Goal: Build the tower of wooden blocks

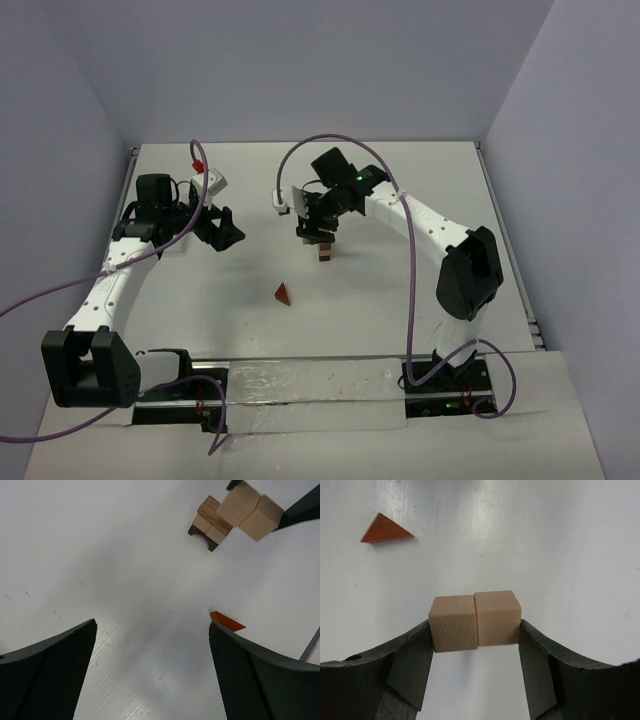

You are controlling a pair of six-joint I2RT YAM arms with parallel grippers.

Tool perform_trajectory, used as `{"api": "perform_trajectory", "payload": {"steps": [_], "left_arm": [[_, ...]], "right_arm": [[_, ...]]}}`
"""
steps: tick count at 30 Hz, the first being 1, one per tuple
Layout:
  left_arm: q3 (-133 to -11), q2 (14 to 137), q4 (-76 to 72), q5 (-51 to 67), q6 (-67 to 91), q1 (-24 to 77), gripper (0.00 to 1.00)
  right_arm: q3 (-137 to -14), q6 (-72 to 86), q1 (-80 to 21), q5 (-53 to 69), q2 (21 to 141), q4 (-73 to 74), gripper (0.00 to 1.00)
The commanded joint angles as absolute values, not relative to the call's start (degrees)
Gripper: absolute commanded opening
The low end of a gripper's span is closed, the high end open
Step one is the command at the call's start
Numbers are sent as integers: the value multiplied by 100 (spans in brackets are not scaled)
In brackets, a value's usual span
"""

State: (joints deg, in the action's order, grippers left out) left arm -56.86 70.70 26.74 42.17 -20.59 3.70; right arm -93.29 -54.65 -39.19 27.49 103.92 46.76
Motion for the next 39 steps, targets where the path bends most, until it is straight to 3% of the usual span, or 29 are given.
{"api": "perform_trajectory", "payload": {"steps": [1, 20, 39], "left_arm": [[-5761, 7070, 2418, 4272, -1940, 396, 99], [-5870, 7315, 2460, 4244, -1888, 396, 99], [-5854, 7390, 2395, 4184, -1852, 396, 99]], "right_arm": [[-9580, -5399, -3650, 2587, 10252, 5062, 49], [-9333, -5609, -3295, 2161, 10676, 4714, 51], [-9211, -5689, -3296, 2151, 10865, 4562, 59]]}}
